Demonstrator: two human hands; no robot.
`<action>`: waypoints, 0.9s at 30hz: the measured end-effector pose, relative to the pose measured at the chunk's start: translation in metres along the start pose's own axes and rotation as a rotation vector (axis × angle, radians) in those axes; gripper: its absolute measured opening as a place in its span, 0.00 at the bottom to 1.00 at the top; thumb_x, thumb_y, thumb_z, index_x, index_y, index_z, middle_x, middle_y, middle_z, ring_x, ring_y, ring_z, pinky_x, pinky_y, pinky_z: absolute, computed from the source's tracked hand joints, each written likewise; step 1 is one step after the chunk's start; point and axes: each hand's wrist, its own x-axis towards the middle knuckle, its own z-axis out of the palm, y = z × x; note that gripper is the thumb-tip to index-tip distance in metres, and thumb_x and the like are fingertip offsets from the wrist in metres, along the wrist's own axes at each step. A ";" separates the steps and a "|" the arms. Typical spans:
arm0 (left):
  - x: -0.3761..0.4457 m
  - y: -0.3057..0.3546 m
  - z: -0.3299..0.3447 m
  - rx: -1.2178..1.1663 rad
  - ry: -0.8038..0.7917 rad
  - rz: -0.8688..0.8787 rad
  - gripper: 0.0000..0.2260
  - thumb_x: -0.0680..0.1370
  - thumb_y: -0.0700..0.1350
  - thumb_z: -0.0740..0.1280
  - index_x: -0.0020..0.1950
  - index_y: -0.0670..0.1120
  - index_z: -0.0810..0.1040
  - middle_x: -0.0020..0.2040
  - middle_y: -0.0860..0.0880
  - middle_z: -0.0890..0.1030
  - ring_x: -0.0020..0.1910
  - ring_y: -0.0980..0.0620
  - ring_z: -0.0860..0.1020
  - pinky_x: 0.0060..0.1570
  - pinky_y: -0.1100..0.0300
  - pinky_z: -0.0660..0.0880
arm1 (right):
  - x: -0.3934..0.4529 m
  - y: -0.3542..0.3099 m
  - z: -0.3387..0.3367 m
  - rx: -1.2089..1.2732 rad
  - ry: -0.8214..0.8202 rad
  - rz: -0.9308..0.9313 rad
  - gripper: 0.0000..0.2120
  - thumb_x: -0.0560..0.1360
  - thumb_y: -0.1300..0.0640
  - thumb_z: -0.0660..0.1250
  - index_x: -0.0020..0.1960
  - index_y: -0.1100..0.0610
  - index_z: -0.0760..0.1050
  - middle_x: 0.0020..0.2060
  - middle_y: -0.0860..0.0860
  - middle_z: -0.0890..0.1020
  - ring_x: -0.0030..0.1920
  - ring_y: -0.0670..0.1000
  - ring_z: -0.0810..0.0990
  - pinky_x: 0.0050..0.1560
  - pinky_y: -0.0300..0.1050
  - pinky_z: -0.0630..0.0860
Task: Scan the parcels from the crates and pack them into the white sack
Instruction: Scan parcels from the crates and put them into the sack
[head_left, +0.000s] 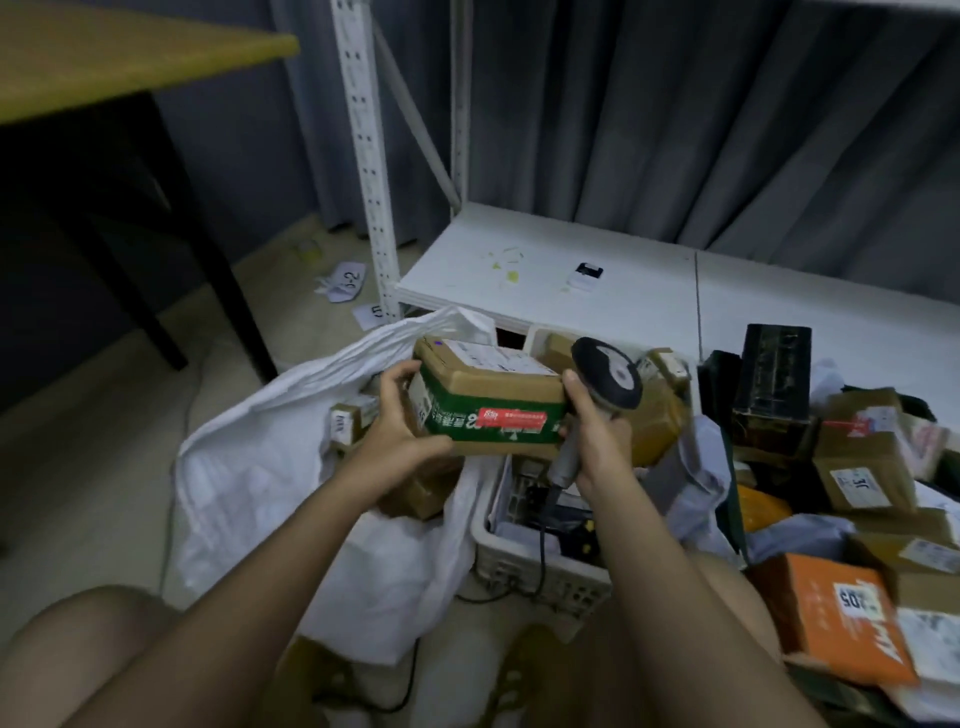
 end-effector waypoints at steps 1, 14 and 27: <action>-0.011 0.005 -0.006 -0.017 0.015 -0.041 0.33 0.71 0.31 0.71 0.65 0.54 0.58 0.58 0.59 0.69 0.50 0.71 0.75 0.45 0.74 0.73 | -0.013 0.002 0.005 -0.016 0.000 -0.003 0.22 0.67 0.50 0.79 0.51 0.53 0.70 0.52 0.53 0.81 0.55 0.54 0.81 0.59 0.55 0.78; -0.085 0.019 -0.074 -0.445 0.229 -0.365 0.23 0.78 0.44 0.65 0.69 0.53 0.58 0.52 0.48 0.79 0.44 0.49 0.80 0.47 0.48 0.77 | -0.103 0.029 0.044 -0.170 -0.174 -0.122 0.31 0.69 0.55 0.78 0.68 0.57 0.71 0.57 0.49 0.80 0.61 0.51 0.76 0.68 0.53 0.71; -0.098 0.021 -0.121 0.138 -0.078 -0.120 0.35 0.61 0.49 0.74 0.67 0.61 0.68 0.67 0.56 0.70 0.62 0.60 0.72 0.55 0.66 0.71 | -0.108 0.005 0.047 -0.454 -0.392 -0.232 0.23 0.70 0.56 0.76 0.63 0.57 0.75 0.51 0.47 0.81 0.55 0.49 0.78 0.56 0.45 0.76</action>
